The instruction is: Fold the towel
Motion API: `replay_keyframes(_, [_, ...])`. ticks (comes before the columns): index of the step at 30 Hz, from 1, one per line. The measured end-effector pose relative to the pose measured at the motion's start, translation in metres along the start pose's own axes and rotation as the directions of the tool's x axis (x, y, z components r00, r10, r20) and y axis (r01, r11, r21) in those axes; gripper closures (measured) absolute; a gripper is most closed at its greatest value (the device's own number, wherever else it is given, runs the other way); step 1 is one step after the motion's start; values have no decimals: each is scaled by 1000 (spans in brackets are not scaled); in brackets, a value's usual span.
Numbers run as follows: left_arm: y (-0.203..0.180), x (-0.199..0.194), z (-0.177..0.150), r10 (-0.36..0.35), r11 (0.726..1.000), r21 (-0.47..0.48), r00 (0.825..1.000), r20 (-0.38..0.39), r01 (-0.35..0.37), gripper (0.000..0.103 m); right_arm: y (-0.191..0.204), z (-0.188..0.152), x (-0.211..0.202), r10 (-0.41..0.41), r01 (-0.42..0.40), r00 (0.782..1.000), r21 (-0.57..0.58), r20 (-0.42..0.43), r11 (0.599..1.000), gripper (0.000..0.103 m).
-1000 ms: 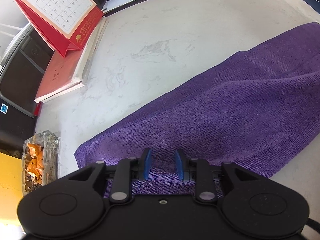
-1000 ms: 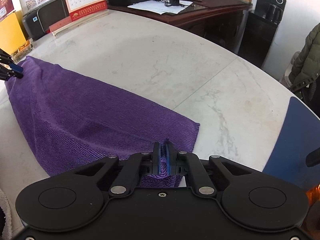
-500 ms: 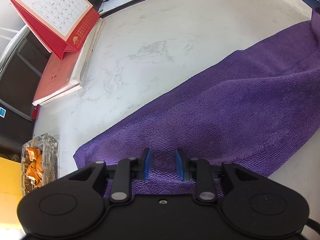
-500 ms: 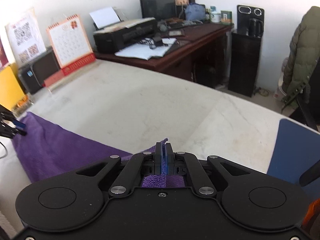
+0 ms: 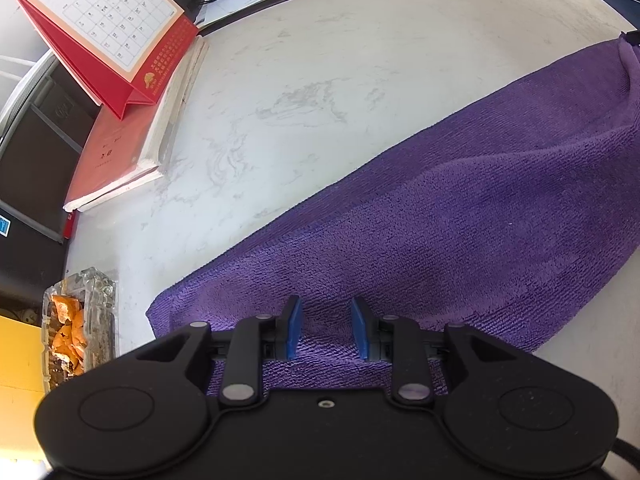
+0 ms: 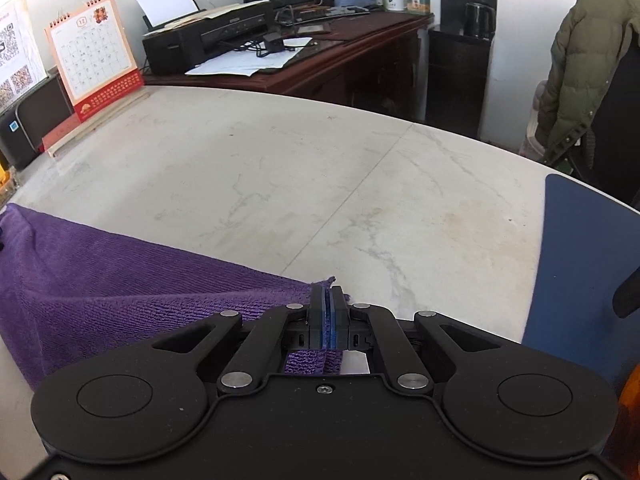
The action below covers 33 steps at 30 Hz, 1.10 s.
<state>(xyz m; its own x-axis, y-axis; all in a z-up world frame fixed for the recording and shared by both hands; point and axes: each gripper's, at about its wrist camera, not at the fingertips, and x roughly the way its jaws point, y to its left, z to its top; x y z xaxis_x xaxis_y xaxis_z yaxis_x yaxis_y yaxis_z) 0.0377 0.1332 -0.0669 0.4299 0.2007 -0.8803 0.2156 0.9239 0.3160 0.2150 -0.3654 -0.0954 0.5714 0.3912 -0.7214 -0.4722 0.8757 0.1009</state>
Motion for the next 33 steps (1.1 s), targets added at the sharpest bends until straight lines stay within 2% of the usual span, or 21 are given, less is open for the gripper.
replay_keyframes(3, [0, 0, 0, -1, 1000, -2, 1000, 1, 1, 77, 0, -3, 0, -12, 12, 1000, 3, 10, 1000, 101])
replay_keyframes(6, [0, -1, -1, 1, 1000, -8, 1000, 4, -1, 76, 7, -4, 1, -44, 45, 999, -58, 16, 997, 101])
replay_keyframes(8, [0, -1, -1, 1, 1000, -12, 1000, 6, -1, 76, 11, -3, 1, -71, 72, 997, -99, 16, 993, 97])
replay_keyframes(12, [0, -1, -3, 0, 1000, -17, 1000, 14, 0, 76, 16, 1, -27, -116, 122, 989, -69, 87, 990, 88])
replay_keyframes(14, [0, -2, -4, -1, 1000, -21, 1000, 20, 2, 75, 18, 2, -41, -139, 146, 983, -51, 123, 988, 87])
replay_keyframes(15, [1, -2, -5, -2, 1000, -23, 1000, 24, 3, 75, 22, 1, -50, -124, 135, 982, -66, 140, 989, 87])
replay_keyframes(18, [2, -3, -6, -6, 999, -32, 999, 34, 7, 75, 42, -12, -58, -49, 60, 995, -131, 87, 990, 87])
replay_keyframes(22, [3, -3, -9, -11, 999, -37, 999, 48, 13, 75, 70, -38, -41, -24, 13, 998, -206, -52, 978, 87])
replay_keyframes(25, [4, -4, -13, -13, 999, -51, 998, 68, 17, 75, 77, -46, -39, -52, 42, 998, -201, -42, 979, 86])
replay_keyframes(29, [4, -9, -25, -24, 996, -82, 996, 91, 32, 75, 77, -53, -50, -64, 53, 996, -147, -68, 988, 86])
replay_keyframes(33, [-1, -18, -43, -51, 993, -104, 992, 111, 63, 75, 84, -73, -69, -87, 75, 991, -120, -99, 990, 86])
